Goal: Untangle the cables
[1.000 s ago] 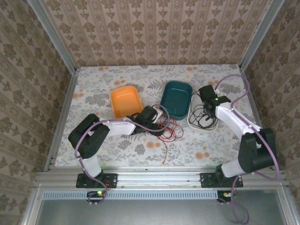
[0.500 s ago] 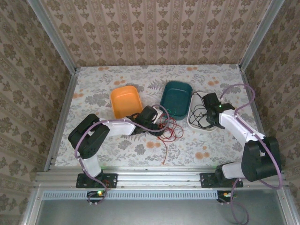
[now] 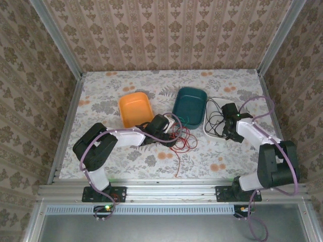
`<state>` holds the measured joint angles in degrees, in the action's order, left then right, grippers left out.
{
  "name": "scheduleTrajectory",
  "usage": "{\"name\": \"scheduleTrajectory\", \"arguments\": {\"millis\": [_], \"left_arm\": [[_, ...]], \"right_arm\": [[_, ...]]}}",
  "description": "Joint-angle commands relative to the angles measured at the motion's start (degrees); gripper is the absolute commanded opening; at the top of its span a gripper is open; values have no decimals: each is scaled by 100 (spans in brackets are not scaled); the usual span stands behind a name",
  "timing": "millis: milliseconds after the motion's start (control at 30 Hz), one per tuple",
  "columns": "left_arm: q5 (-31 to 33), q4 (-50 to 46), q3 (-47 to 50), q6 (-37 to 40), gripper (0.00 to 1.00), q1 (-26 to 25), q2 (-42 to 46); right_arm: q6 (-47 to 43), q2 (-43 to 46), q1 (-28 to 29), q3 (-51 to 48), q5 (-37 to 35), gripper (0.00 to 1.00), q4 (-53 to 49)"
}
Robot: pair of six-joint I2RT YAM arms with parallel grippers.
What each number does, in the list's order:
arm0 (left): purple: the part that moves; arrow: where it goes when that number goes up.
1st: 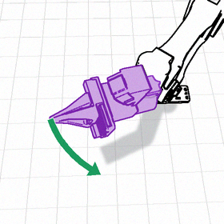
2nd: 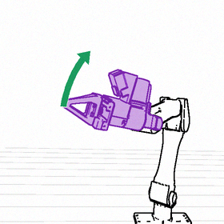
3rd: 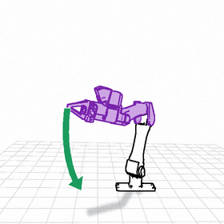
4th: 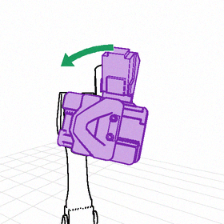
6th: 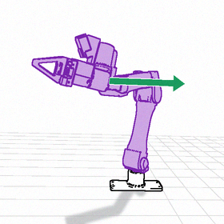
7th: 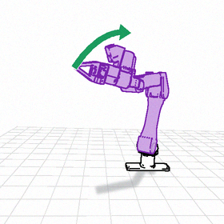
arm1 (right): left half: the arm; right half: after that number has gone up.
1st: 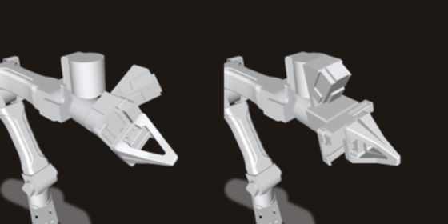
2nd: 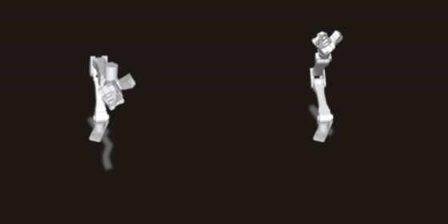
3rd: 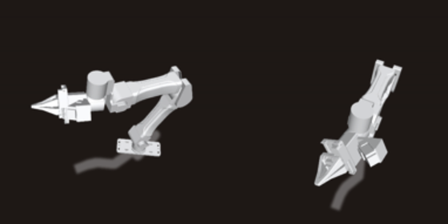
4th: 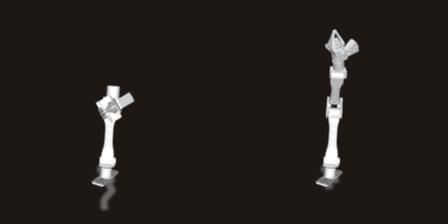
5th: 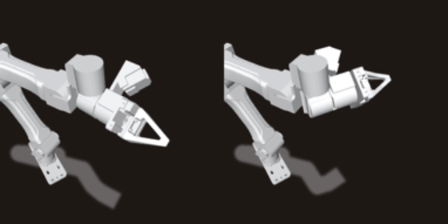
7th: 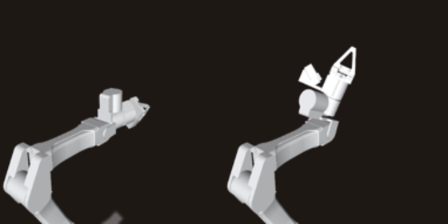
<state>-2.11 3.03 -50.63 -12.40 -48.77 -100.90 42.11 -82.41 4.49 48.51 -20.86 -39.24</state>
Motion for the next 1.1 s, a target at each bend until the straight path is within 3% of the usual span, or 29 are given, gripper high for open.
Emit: {"name": "scheduleTrajectory", "arguments": {"millis": [0, 167, 300, 433, 600, 733, 800, 967, 1067], "left_arm": [[53, -187, 106, -60, 84, -9, 176], [62, -225, 80, -60, 84, 6, 211], [53, -200, 56, -99, 84, 30, 244], [-14, -82, 53, -191, 84, 122, 312], [-104, 53, 62, -140, 90, 149, 394], [-100, 92, 80, -96, 92, 171, 405], [-52, 106, 99, -103, 92, 176, 429], [104, 181, 159, -138, 92, 176, 478], [157, 174, 157, -178, 91, 167, 479]], "right_arm": [[-93, -393, -310, 203, 2, 15, 225], [-337, -868, -661, 753, -194, 17, 323], [-758, -824, -688, 986, -358, 33, 427], [-998, -4, -572, 668, -305, 48, 632], [-996, 1781, 73, -204, -125, 54, 1122], [-910, 2718, 1086, -633, 495, 54, 1332], [-1170, 2838, 1555, -758, 1317, 51, 1679], [-1849, 1874, 2311, -423, 3227, 47, 1940], [-1959, 1105, 2516, -170, 3570, 43, 1964]]}}
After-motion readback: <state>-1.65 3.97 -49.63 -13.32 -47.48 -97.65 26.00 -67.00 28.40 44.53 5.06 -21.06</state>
